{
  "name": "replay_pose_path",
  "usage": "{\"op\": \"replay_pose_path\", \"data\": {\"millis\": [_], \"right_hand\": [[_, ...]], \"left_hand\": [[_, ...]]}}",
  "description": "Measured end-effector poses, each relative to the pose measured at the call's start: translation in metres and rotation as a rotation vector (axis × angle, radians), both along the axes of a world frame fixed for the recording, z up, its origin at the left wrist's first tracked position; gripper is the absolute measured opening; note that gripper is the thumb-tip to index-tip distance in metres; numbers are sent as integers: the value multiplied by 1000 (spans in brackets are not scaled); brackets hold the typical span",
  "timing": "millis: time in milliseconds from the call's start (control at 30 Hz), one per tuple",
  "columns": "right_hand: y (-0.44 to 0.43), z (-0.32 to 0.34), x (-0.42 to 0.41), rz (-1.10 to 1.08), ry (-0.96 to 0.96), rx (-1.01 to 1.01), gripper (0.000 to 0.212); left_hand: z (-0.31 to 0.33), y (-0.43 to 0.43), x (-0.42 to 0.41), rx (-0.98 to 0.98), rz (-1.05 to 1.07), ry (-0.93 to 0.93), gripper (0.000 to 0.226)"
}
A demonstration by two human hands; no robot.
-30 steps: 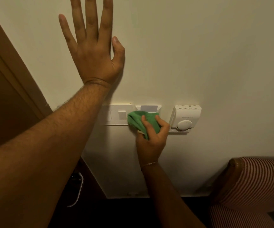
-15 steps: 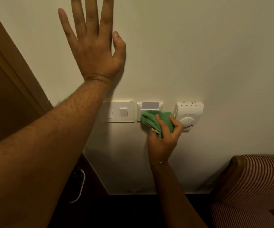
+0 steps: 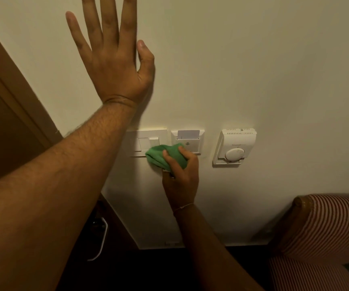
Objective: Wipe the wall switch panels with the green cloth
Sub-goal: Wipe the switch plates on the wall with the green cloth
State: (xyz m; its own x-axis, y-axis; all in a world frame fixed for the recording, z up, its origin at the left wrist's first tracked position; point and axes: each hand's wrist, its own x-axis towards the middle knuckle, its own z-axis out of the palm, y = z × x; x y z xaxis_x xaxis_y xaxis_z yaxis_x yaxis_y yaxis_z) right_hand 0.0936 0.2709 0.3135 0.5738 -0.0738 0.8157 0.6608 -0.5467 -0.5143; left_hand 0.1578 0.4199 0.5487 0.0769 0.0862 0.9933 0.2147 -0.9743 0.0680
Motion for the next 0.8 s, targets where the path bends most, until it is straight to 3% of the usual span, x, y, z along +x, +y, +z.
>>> {"op": "replay_pose_path", "data": {"millis": [100,333,467,667,800], "right_hand": [[-20,-8,2,-37,93,81,41],[-33,-5,4,-152,202,325,39],[-14,7,-4,-95,148,284,28],[12,26,-6,-5,54,68,31],[-12,22,-5,-30,127,161,37]], "left_hand": [[-2,1,1,2,8,-11,61],[-2,1,5,5,10,-43,58],[-3,0,5,-2,-3,-37,59],[-3,1,5,0,-10,-27,59],[-2,3,5,5,4,-17,60]]}}
